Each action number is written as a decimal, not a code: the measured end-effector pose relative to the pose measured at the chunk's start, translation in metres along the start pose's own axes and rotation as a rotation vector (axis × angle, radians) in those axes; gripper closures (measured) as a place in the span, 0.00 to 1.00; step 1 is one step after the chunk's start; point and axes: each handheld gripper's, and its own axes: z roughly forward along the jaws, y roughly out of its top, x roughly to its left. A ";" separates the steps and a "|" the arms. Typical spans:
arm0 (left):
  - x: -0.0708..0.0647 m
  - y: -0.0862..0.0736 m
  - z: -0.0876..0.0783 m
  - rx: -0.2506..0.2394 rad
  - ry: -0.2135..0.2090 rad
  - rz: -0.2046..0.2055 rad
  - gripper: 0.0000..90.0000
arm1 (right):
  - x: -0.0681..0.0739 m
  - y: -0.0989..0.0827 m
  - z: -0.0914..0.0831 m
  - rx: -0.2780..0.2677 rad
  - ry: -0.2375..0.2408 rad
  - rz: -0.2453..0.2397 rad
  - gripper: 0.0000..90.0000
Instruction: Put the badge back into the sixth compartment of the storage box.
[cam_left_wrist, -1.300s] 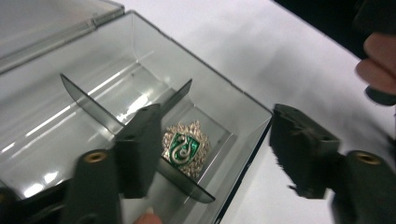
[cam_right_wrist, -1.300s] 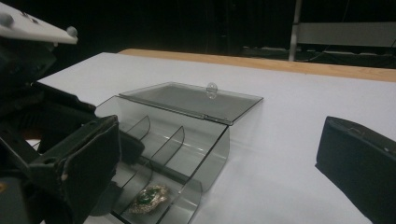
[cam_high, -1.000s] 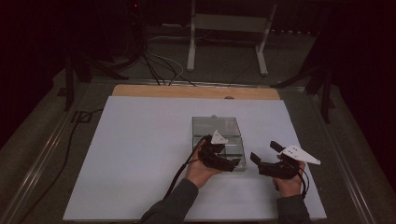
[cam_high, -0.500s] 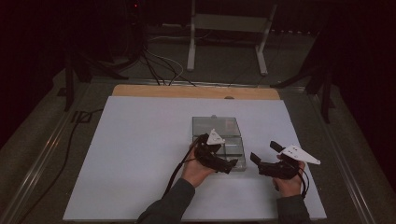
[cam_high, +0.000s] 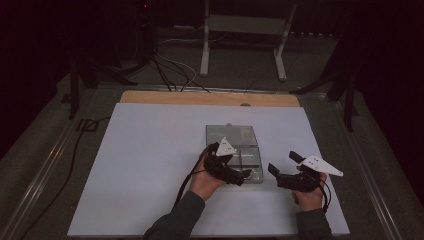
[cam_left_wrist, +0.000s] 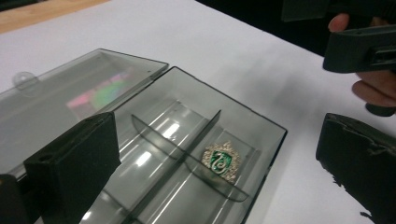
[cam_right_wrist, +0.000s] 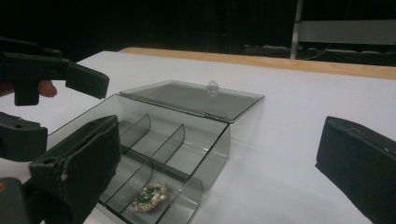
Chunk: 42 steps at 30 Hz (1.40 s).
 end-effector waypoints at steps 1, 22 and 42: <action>0.001 0.000 -0.001 -0.001 0.002 0.002 0.01 | 0.000 0.000 0.000 0.000 0.000 0.000 0.00; 0.016 -0.019 -0.021 -0.054 0.076 0.019 0.01 | -0.001 0.000 0.000 -0.004 0.002 0.002 0.00; 0.034 -0.046 -0.039 -0.041 0.154 -0.057 0.01 | 0.000 0.000 0.000 -0.001 -0.001 0.001 0.00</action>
